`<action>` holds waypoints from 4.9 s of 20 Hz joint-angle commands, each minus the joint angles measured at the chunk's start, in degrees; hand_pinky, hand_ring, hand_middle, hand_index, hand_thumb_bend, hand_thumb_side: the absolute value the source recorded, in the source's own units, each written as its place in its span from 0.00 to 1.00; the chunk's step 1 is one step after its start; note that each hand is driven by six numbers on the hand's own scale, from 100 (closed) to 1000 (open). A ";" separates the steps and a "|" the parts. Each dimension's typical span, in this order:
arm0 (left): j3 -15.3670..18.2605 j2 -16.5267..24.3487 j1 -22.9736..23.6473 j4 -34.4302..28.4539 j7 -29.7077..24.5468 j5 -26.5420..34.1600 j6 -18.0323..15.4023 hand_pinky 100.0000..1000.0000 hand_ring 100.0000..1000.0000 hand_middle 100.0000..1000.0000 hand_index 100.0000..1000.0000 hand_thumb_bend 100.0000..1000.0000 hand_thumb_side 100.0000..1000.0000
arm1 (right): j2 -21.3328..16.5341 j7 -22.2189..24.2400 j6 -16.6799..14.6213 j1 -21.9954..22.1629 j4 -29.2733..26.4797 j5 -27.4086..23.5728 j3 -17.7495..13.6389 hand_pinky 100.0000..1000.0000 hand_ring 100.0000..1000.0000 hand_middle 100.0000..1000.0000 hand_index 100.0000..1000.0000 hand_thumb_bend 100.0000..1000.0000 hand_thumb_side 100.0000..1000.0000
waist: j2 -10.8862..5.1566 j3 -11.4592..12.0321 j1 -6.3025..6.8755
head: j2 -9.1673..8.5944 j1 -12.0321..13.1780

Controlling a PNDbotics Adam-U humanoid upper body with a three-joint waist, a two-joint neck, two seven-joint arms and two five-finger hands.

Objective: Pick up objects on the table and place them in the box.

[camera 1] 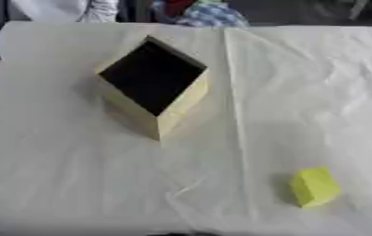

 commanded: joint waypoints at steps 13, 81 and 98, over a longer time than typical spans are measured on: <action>0.09 1.53 -0.10 -1.07 -0.14 -0.07 0.22 0.70 0.84 0.89 0.62 0.00 0.66 | -5.26 2.15 0.91 3.60 -0.85 0.84 1.23 0.73 0.75 0.66 0.79 0.00 0.72 | -0.78 0.14 -0.25 | 0.54 -0.21; -1.03 1.83 0.31 -1.07 -1.56 0.72 1.35 0.70 0.85 0.90 0.61 0.00 0.66 | -26.56 35.09 6.41 -14.84 -0.85 -28.96 21.31 0.79 0.83 0.74 0.87 0.30 0.35 | -2.06 1.52 -0.92 | 0.88 -3.26; -1.27 1.80 0.68 -1.07 -1.84 1.03 1.91 0.70 0.85 0.90 0.61 0.00 0.66 | -22.94 38.85 8.82 -16.24 -0.85 -24.09 25.35 0.82 0.85 0.76 0.87 0.27 0.36 | -2.92 1.58 -0.97 | 0.88 -4.07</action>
